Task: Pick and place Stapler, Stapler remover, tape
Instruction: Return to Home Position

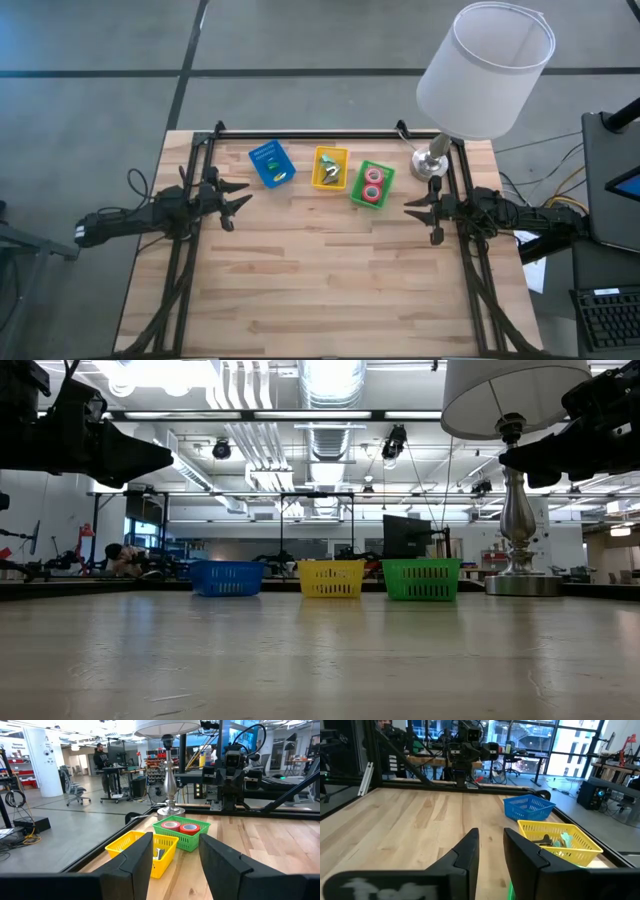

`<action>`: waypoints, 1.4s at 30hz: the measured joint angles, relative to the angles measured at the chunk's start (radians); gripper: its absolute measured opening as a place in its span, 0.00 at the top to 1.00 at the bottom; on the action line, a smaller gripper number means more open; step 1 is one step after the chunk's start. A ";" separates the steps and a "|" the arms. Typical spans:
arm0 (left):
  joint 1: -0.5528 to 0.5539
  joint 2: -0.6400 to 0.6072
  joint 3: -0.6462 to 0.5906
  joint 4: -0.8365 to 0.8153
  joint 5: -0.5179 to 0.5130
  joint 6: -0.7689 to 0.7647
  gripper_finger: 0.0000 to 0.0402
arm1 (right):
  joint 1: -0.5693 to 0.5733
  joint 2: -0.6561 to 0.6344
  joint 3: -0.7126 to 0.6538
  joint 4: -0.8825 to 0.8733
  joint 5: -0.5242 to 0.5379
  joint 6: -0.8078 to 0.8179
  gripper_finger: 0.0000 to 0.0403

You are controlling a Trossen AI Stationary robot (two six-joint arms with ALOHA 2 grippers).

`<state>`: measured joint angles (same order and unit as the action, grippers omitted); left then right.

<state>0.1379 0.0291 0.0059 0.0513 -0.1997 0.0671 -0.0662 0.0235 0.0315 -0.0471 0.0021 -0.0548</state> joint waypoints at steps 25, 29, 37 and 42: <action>0.000 0.000 0.000 0.000 0.000 0.000 0.59 | 0.000 0.000 0.000 0.000 0.000 -0.004 0.82; 0.000 0.000 0.000 0.000 0.000 0.000 0.59 | 0.000 -0.001 0.000 0.000 0.000 -0.002 0.81; 0.000 0.000 0.000 0.000 0.000 0.000 0.59 | 0.000 -0.001 0.000 0.000 0.000 -0.001 0.78; 0.000 0.000 0.000 0.000 0.000 0.000 0.59 | 0.000 -0.001 0.000 0.000 0.000 -0.001 0.78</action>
<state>0.1379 0.0292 0.0059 0.0513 -0.1997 0.0669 -0.0658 0.0223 0.0319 -0.0467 0.0025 -0.0559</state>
